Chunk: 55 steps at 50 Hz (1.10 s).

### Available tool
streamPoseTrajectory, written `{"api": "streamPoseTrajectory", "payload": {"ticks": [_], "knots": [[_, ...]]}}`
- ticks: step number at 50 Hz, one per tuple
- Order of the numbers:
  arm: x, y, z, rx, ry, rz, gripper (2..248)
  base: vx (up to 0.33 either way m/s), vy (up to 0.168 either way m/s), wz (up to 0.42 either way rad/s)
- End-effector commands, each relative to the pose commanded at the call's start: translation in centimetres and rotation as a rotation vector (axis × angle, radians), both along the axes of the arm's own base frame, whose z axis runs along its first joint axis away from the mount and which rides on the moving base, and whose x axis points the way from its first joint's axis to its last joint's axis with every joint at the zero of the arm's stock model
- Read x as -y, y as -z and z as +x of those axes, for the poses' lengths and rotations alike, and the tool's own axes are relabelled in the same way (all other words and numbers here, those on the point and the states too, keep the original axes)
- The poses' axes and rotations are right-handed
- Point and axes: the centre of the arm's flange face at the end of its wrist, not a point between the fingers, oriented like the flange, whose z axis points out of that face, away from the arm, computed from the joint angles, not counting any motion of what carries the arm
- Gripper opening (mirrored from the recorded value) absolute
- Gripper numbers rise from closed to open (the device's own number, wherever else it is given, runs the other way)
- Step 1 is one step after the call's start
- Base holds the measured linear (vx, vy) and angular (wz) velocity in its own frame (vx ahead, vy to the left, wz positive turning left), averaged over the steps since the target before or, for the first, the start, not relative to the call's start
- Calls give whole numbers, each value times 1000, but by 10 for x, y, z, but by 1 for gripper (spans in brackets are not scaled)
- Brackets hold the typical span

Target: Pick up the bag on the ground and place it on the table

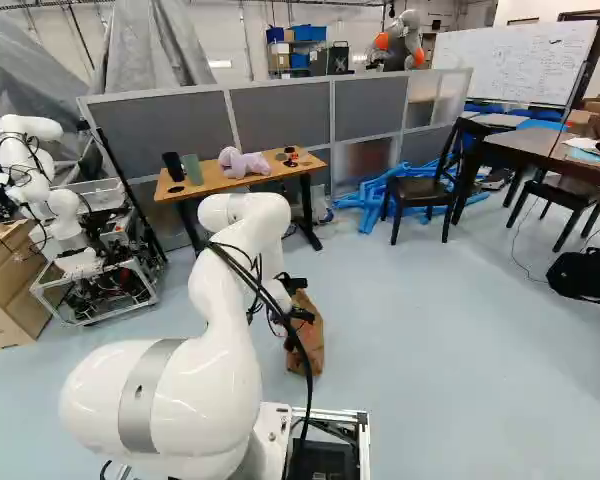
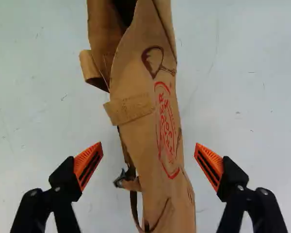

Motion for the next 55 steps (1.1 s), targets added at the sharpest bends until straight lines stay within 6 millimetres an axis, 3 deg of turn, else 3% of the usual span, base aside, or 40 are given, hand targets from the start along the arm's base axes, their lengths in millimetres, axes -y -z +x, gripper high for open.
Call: {"api": "streamPoseTrajectory", "payload": {"ticks": [24, 25, 29, 30, 35, 36, 40, 41, 45, 46, 51, 52, 55], "knots": [[-13, 31, 16, 30, -22, 3, 247, 0, 0, 0], [-13, 31, 16, 31, -22, 3, 218, 0, 0, 0], [-14, 32, 16, 32, -22, 3, 218, 0, 0, 0], [-14, 32, 16, 32, -23, 3, 180, 0, 0, 0], [-14, 32, 16, 32, -23, 3, 180, 0, 0, 0], [-14, 32, 16, 32, -23, 3, 142, 0, 0, 0], [-14, 32, 16, 32, -23, 3, 142, 0, 0, 0], [-14, 32, 16, 32, -23, 3, 104, 0, 0, 0], [-14, 32, 16, 32, -23, 3, 104, 0, 0, 0], [-14, 32, 16, 32, -23, 3, 66, 0, 0, 0], [-14, 30, 17, 32, -23, 3, 66, 0, 0, 0], [-14, 29, 17, 32, -23, 3, 29, 0, 0, 0], [-14, 26, 17, 32, -23, 3, 29, 0, 0, 0]]}}
